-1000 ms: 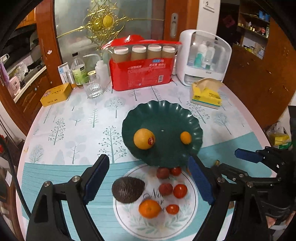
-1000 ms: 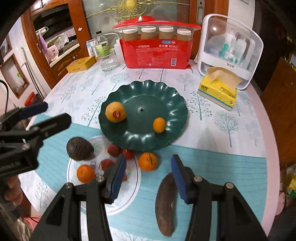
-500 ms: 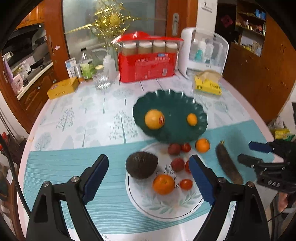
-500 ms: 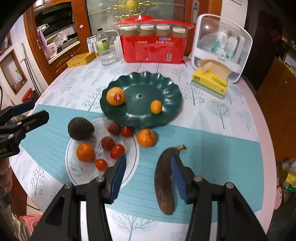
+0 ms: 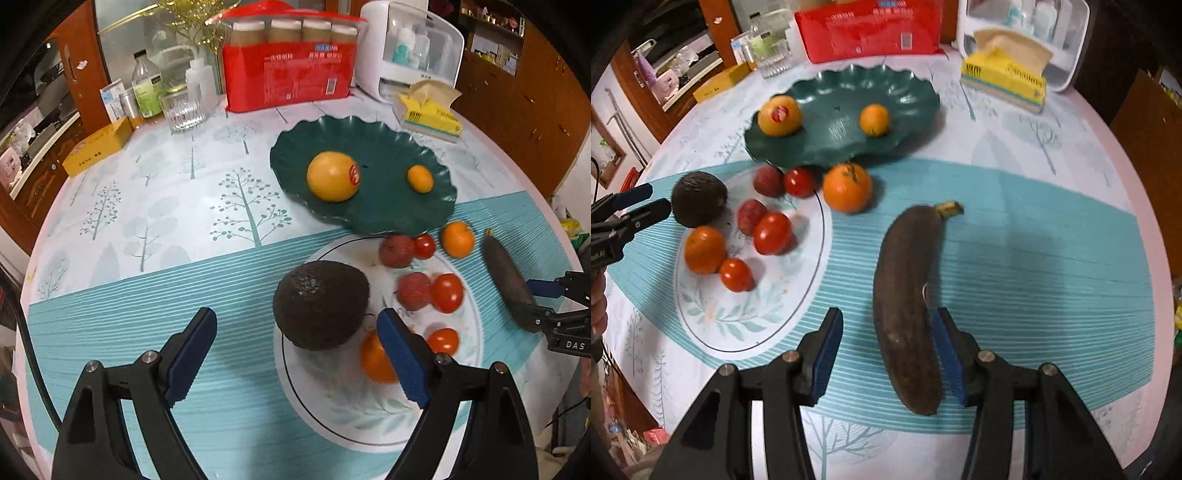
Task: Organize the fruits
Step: 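Grasp the avocado with the left tool while the right tool grasps the brown banana, then carry avocado and banana onto the green plate and open both tools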
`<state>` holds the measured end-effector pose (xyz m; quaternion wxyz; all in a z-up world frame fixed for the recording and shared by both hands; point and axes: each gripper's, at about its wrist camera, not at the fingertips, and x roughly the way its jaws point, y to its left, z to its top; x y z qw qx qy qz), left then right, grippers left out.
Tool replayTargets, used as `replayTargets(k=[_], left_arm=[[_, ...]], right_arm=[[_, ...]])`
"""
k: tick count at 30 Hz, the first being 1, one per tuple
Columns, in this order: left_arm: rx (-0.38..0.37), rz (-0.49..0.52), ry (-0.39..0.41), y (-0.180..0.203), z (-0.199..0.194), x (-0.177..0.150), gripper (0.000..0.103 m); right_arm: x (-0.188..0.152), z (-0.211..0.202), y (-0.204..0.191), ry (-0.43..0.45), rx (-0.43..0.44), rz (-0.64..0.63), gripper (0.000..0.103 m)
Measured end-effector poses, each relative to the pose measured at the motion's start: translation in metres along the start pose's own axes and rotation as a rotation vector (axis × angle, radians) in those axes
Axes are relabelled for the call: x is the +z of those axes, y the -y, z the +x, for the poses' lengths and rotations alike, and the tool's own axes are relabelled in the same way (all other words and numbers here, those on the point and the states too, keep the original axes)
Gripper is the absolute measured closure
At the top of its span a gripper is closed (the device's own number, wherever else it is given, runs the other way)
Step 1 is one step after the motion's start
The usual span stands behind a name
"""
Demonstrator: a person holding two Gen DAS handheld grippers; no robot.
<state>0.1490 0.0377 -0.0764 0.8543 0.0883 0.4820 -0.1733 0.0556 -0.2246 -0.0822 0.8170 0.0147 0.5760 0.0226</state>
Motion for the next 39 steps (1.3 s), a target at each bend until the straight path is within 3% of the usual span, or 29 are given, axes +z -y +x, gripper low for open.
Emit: replayTargets(k=[9, 12, 15, 16, 20, 23, 26, 33, 39], left_arm=[[-0.075, 0.07, -0.07, 0.002, 0.039, 0.01, 0.014], [-0.052, 0.104, -0.08, 0.009, 0.046, 0.018, 0.019], [-0.086, 0.105, -0.104, 0.013, 0.054, 0.024, 0.033], [-0.1, 0.102, -0.115, 0.013, 0.057, 0.026, 0.042], [-0.098, 0.106, -0.113, 0.017, 0.059, 0.029, 0.043], [-0.087, 0.093, -0.107, 0.017, 0.057, 0.026, 0.043], [-0.076, 0.07, -0.103, 0.017, 0.054, 0.022, 0.044], [-0.051, -0.034, -0.093, 0.011, 0.042, 0.01, 0.044], [-0.033, -0.061, -0.064, 0.017, 0.014, 0.005, 0.044]], right_arm=[[0.0, 0.021, -0.007, -0.021, -0.057, -0.018, 0.051], [0.0, 0.022, -0.009, -0.007, -0.057, -0.007, 0.045], [0.001, 0.023, -0.013, 0.0, -0.063, -0.014, 0.044], [0.002, 0.024, -0.013, -0.001, -0.063, -0.015, 0.044], [0.005, 0.025, -0.012, 0.0, -0.058, -0.013, 0.044], [0.004, 0.024, -0.011, 0.012, -0.062, -0.008, 0.049], [0.005, 0.022, -0.005, 0.023, -0.077, 0.017, 0.069], [-0.002, 0.018, 0.008, 0.021, 0.016, 0.06, 0.07], [-0.011, 0.002, 0.005, 0.052, 0.061, 0.038, 0.07]])
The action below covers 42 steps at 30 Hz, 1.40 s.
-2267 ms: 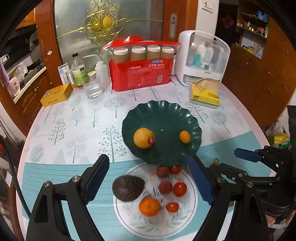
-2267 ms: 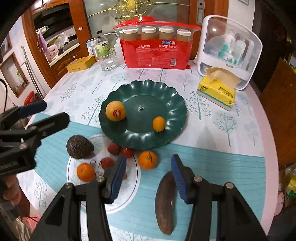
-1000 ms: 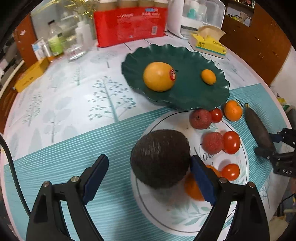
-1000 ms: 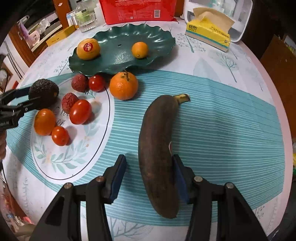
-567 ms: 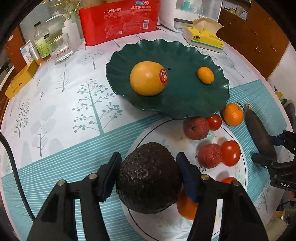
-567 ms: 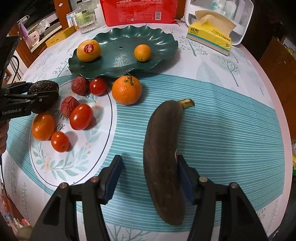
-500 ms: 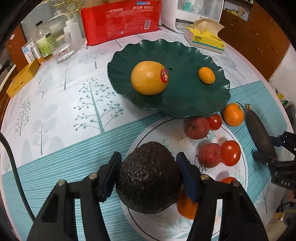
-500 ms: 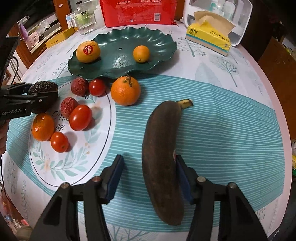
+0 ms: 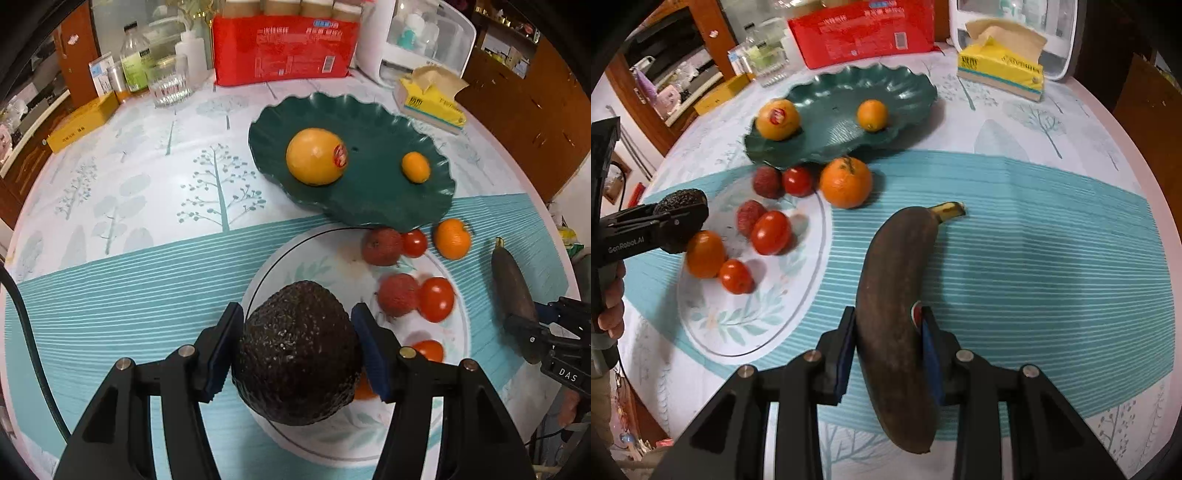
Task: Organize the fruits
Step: 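Carry avocado and banana onto the green plate and open both tools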
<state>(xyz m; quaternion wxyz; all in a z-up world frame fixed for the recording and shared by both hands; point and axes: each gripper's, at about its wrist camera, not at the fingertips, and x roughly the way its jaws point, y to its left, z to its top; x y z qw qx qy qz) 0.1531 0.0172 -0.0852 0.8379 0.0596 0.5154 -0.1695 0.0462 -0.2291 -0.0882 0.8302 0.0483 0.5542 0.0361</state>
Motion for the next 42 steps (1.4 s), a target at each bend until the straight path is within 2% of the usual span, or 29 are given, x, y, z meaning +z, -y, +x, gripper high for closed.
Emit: replayTargets(k=[6, 12, 21, 26, 30, 34, 37, 42], left_arm=[[0.035, 0.005, 0.061, 0.013, -0.038, 0.006, 0.044], [0.05, -0.013, 0.115, 0.024, -0.078, 0.029, 0.044], [0.053, -0.023, 0.207, 0.044, -0.145, 0.091, 0.044], [0.092, -0.017, 0.247, 0.049, -0.163, 0.132, 0.044], [0.11, -0.03, 0.249, 0.044, -0.152, 0.162, 0.044], [0.104, -0.06, 0.215, 0.035, -0.113, 0.182, 0.044], [0.093, -0.087, 0.174, 0.027, -0.07, 0.188, 0.044], [0.072, -0.132, 0.096, 0.017, 0.005, 0.19, 0.044]], right_arm=[[0.004, -0.032, -0.007, 0.069, 0.054, -0.038, 0.07], [0.033, -0.071, -0.018, 0.146, 0.105, -0.086, 0.07], [0.107, -0.147, -0.022, 0.221, 0.208, -0.117, 0.07], [0.161, -0.177, -0.019, 0.268, 0.215, -0.094, 0.07], [0.196, -0.166, -0.018, 0.25, 0.215, -0.072, 0.07], [0.223, -0.122, -0.024, 0.202, 0.181, -0.053, 0.07], [0.23, -0.08, -0.028, 0.153, 0.171, -0.055, 0.07], [0.22, -0.004, -0.037, 0.048, 0.164, -0.076, 0.069]])
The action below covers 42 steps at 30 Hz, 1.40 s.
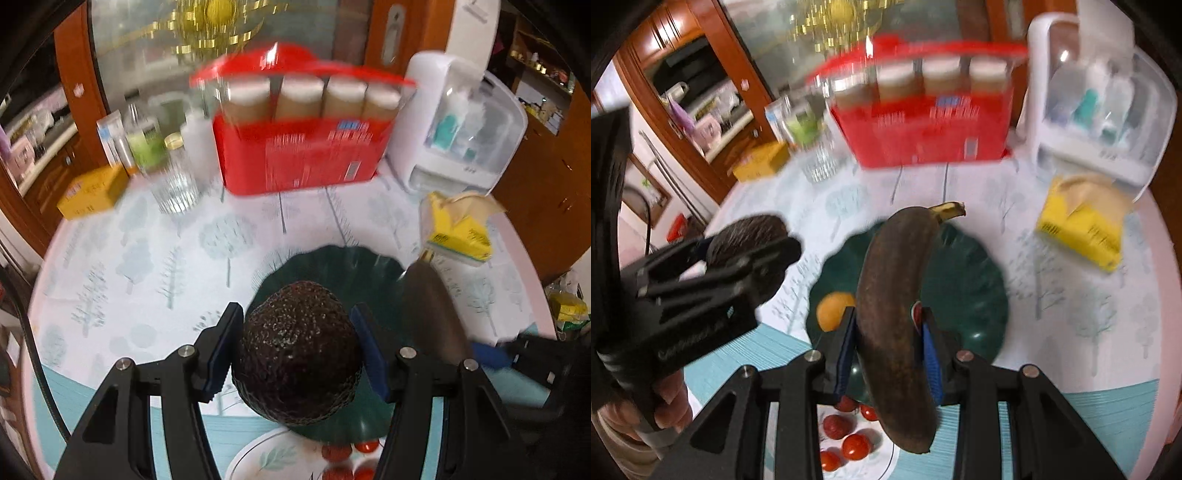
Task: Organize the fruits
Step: 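Carry avocado and banana onto the green plate and open both tools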
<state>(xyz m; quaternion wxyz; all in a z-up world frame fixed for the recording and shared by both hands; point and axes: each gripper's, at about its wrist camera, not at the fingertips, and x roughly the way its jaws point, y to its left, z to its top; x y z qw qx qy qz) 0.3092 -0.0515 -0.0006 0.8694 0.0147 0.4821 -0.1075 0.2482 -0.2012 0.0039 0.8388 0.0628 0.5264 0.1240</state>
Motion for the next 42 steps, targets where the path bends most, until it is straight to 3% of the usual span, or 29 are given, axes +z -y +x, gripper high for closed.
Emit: replayTargets(k=[7, 12, 16, 19, 23, 32, 42], left_arm=[[-0.021, -0.026, -0.055, -0.006, 0.062, -0.009, 0.044], [-0.038, -0.054, -0.063, -0.011, 0.08, -0.009, 0.044], [-0.033, -0.05, -0.064, -0.008, 0.088, -0.005, 0.044], [-0.037, -0.042, -0.047, -0.005, 0.086, -0.001, 0.044], [-0.045, -0.03, -0.022, 0.001, 0.076, 0.004, 0.027], [-0.031, 0.009, -0.023, 0.013, 0.056, -0.004, 0.022], [-0.016, -0.015, -0.049, 0.001, 0.036, -0.019, 0.018]], right_arm=[[-0.016, 0.06, 0.001, -0.076, 0.03, 0.013, 0.069], [-0.019, 0.08, 0.004, -0.097, 0.043, 0.044, 0.067], [-0.019, 0.082, 0.006, -0.056, 0.018, 0.03, 0.066], [-0.019, 0.078, 0.007, -0.041, 0.021, 0.024, 0.062], [-0.023, 0.074, 0.006, -0.043, -0.005, -0.003, 0.058], [-0.033, 0.066, -0.001, -0.04, -0.044, -0.044, 0.058], [-0.038, 0.048, 0.003, -0.008, -0.054, -0.028, 0.058]])
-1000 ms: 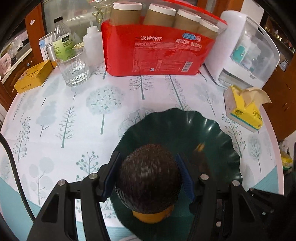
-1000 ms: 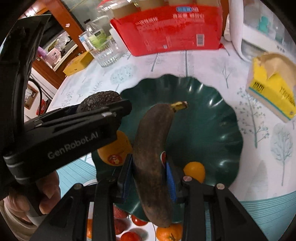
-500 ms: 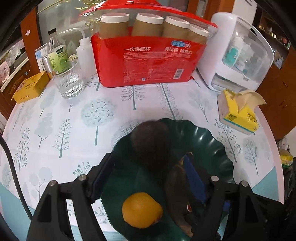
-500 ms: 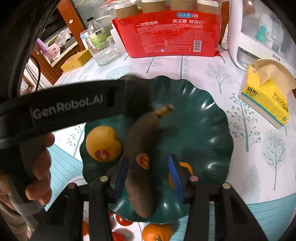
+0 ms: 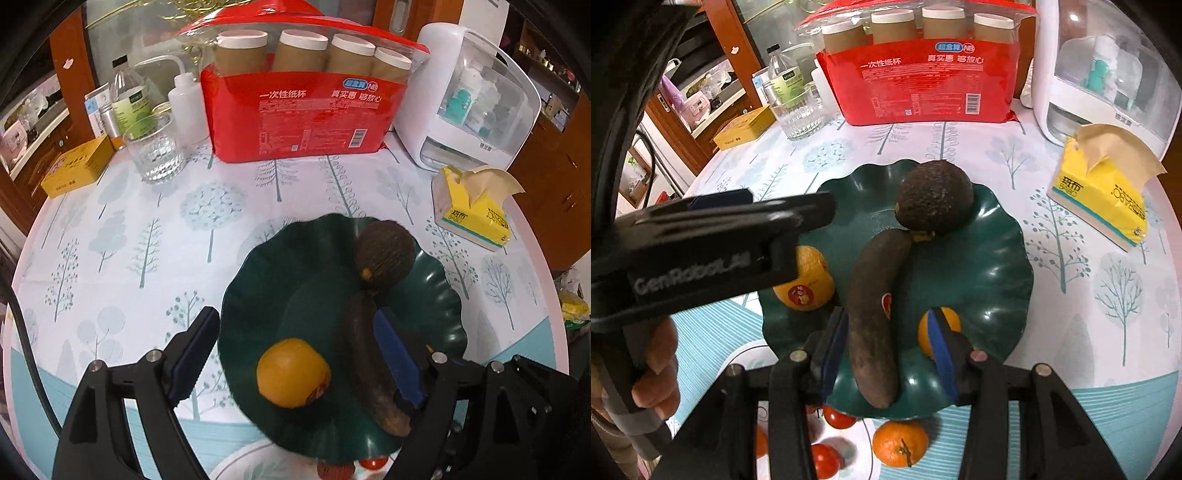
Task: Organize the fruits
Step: 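Carry avocado and banana onto the green plate and open both tools, then lift both tools away from the green plate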
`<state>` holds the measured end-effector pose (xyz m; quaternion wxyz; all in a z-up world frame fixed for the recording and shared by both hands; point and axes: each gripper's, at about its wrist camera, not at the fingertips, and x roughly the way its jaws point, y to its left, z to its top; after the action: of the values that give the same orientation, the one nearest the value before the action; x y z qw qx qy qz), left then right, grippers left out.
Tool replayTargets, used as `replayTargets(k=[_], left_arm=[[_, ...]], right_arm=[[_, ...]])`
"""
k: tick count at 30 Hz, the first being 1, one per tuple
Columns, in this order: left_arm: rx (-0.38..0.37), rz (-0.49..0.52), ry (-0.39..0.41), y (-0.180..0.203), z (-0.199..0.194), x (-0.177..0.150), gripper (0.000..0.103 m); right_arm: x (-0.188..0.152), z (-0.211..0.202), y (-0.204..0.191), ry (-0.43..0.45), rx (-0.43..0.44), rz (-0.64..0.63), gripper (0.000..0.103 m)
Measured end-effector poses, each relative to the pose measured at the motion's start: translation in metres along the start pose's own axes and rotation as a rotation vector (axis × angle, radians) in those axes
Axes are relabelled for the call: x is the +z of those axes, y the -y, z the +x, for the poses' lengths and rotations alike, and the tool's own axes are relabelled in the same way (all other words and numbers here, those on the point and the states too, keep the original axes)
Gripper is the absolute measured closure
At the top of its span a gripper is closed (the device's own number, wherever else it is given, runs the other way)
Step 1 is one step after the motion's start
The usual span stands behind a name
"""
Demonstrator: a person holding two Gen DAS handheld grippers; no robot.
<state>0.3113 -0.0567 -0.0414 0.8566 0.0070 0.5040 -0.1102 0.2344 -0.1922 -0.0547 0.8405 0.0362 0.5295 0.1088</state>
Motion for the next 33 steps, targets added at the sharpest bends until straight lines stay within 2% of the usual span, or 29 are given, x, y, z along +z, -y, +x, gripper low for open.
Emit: replayTargets(k=[9, 15, 20, 24, 33], left_arm=[[0.004, 0.026, -0.016, -0.005, -0.032, -0.019, 0.018], [-0.002, 0.023, 0.037, -0.006, -0.079, -0.029, 0.017], [-0.017, 0.036, 0.051, -0.004, -0.118, -0.04, 0.015], [-0.012, 0.046, 0.088, -0.004, -0.148, -0.057, 0.015], [-0.01, 0.077, 0.165, -0.009, -0.202, -0.101, 0.015]], right_arm=[[-0.008, -0.017, -0.002, 0.005, -0.001, 0.022, 0.056], [-0.012, -0.048, -0.006, 0.036, -0.024, 0.028, 0.054], [-0.022, -0.084, -0.011, 0.07, -0.048, 0.023, 0.052], [-0.034, -0.11, -0.016, 0.095, -0.074, 0.008, 0.048], [-0.069, -0.154, -0.034, 0.152, -0.067, -0.025, 0.048]])
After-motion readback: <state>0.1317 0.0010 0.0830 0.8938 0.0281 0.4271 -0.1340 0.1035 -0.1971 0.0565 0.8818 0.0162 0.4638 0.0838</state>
